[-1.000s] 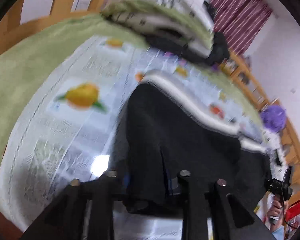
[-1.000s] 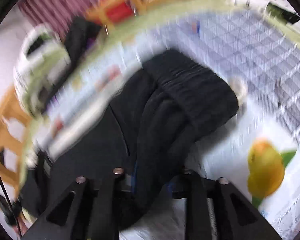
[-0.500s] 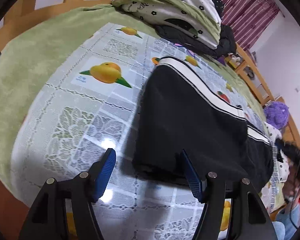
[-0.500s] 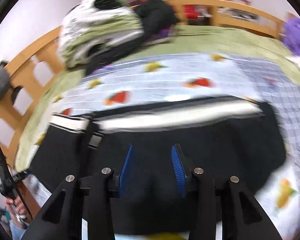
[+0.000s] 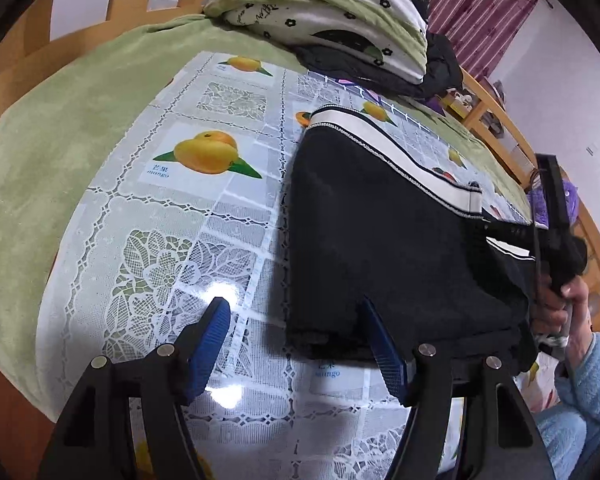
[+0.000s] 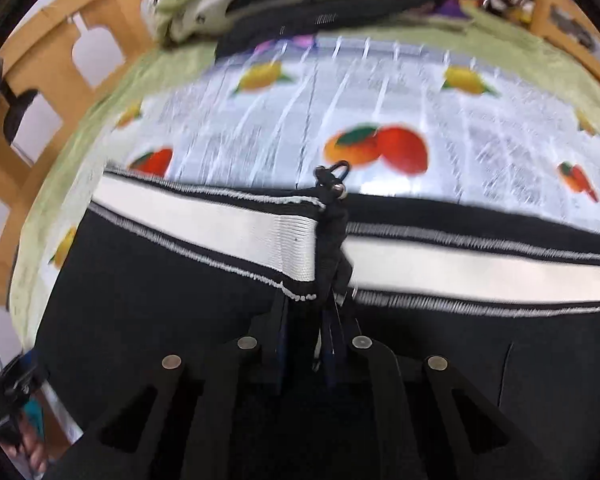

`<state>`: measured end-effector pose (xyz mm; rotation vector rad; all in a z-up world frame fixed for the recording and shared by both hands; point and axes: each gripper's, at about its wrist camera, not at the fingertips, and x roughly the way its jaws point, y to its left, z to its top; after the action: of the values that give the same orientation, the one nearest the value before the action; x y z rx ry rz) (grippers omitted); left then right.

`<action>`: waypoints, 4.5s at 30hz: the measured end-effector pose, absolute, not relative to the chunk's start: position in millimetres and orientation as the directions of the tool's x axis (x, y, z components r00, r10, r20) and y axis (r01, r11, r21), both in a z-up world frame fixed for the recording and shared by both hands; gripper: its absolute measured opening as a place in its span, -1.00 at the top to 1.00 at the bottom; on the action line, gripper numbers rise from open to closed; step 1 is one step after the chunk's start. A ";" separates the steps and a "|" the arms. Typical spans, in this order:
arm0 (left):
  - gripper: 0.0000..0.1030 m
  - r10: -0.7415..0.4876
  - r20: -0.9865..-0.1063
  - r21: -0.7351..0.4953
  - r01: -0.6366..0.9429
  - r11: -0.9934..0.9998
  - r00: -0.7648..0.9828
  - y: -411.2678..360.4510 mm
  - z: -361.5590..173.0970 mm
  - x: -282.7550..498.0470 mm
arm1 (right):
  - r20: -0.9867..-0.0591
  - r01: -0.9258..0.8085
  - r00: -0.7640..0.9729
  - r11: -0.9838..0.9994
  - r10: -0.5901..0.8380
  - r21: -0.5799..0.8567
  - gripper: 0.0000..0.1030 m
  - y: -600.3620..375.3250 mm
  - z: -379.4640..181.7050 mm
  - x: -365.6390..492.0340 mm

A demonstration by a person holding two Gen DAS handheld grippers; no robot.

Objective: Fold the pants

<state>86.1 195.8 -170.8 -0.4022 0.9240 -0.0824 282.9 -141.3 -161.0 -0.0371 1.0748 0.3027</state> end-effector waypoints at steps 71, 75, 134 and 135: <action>-0.13 -0.202 -0.789 -0.259 -0.016 0.966 0.580 23.4 -65.5 114.9 | -0.774 -0.031 0.528 0.919 0.349 0.393 0.11 -304.4 -145.4 168.4; -0.13 -0.207 -0.796 -0.301 -0.075 0.951 0.569 47.3 -74.4 122.5 | -0.814 -0.033 0.479 0.934 0.328 0.356 0.07 -273.1 -170.6 193.9; -0.21 -0.391 -0.802 -0.355 0.165 0.920 0.452 -133.8 -140.6 140.9 | -0.638 0.045 0.769 0.993 0.037 0.112 -0.04 -512.3 -110.5 123.1; -0.21 -0.395 -0.800 -0.362 0.163 0.918 0.452 -132.7 -140.0 146.8 | -0.634 0.056 0.772 0.990 0.039 0.129 -0.04 -517.9 -107.6 134.6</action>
<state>146.8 -132.7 -140.0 -0.2471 1.0483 -0.3488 134.6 -517.9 -107.6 0.1439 0.6891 -0.0090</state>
